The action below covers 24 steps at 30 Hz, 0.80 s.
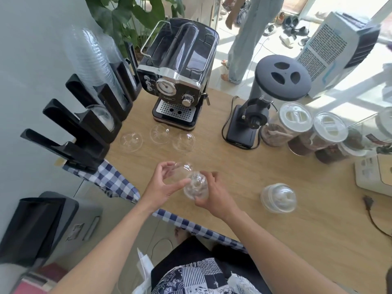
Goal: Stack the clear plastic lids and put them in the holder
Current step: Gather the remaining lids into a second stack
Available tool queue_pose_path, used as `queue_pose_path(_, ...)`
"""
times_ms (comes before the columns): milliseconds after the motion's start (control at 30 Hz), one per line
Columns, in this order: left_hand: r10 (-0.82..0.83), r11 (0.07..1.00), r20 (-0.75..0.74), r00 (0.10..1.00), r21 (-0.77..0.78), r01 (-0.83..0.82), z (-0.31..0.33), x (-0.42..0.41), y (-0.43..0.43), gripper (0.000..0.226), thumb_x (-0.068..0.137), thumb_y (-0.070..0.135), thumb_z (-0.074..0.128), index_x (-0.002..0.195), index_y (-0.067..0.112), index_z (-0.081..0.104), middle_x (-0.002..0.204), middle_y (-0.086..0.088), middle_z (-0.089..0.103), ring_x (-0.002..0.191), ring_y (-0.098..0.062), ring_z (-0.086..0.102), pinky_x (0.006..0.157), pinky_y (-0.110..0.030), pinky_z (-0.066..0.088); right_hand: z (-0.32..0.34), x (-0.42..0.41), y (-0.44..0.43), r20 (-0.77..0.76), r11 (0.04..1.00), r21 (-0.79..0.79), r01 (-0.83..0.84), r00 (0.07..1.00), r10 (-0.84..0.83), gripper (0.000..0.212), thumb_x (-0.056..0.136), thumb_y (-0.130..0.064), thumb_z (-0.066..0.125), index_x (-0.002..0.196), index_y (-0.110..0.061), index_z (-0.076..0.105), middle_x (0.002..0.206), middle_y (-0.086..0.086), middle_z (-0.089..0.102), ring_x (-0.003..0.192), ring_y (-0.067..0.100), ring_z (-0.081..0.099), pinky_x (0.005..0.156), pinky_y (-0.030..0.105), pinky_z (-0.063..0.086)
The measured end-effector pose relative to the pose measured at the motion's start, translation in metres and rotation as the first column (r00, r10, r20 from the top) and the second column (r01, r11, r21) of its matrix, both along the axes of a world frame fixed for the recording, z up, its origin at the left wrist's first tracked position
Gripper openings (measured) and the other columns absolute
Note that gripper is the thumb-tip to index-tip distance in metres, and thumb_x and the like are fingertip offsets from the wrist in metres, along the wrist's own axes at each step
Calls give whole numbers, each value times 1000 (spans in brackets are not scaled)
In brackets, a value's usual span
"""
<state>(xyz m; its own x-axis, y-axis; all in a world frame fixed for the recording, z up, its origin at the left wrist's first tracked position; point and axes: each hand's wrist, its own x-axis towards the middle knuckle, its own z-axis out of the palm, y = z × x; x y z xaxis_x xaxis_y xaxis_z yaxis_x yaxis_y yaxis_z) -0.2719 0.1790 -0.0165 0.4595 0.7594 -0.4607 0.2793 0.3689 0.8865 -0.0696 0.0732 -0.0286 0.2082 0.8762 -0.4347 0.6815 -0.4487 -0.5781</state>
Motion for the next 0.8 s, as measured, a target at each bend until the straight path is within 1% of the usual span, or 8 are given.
queue_pose_path(200,86,995,-25,996,49,-85,1,1,-20,86,79,55,99,147,42,49,153,23,61,146,-1,54,128,-46,41,-4,-6,6,189,997,33,-77,979,69,97,80,-47,85,162,-37,33,148,6,40,134,30,52,113,52,46)
queue_pose_path(300,113,993,-58,992,40,-111,2,6,-32,93,79,63,95,156,46,45,158,25,56,149,-6,52,127,-46,41,-7,-5,5,224,995,23,-96,971,88,98,79,-48,85,162,-37,34,147,7,40,133,31,50,112,52,45)
queue_pose_path(400,135,991,-20,991,-16,-136,3,14,-46,100,75,69,95,158,47,44,162,24,52,151,-8,51,130,-51,38,-10,-3,2,140,996,22,-82,987,78,96,80,-42,87,161,-36,36,146,7,38,128,32,51,109,50,48)
queue_pose_path(467,131,991,-5,991,-42,-131,1,21,-53,101,74,70,95,158,46,44,164,22,50,152,-9,50,131,-51,37,-13,-1,1,72,997,43,-68,995,65,95,81,-38,87,161,-36,35,145,6,35,126,33,55,106,50,54)
queue_pose_path(533,116,991,-26,993,-60,-117,0,27,-57,98,76,65,97,157,47,44,166,21,48,154,-10,48,130,-47,37,-15,2,-1,10,998,56,-36,999,35,99,83,-37,89,164,-32,33,148,6,34,125,33,57,105,50,58)
queue_pose_path(633,88,995,-62,994,-39,-91,-2,32,-59,93,78,59,98,154,52,46,164,22,48,156,-9,44,127,-42,37,-19,7,-3,-83,998,61,16,997,-11,100,84,-41,90,166,-24,35,151,4,36,129,29,58,110,47,56)
queue_pose_path(700,64,998,-102,993,-12,-65,-4,31,-57,95,74,61,99,152,55,46,160,28,48,155,-6,43,130,-45,36,-24,11,-5,-131,996,75,47,991,-37,95,83,-45,91,162,-26,41,148,2,38,126,26,62,110,46,58)
queue_pose_path(800,6,1000,-155,988,15,-3,-10,29,-48,98,72,63,100,152,62,44,156,36,47,156,-5,41,130,-49,35,-24,12,-5,-186,995,37,96,979,-87,94,85,-47,92,163,-35,40,150,3,39,120,22,66,109,42,60)
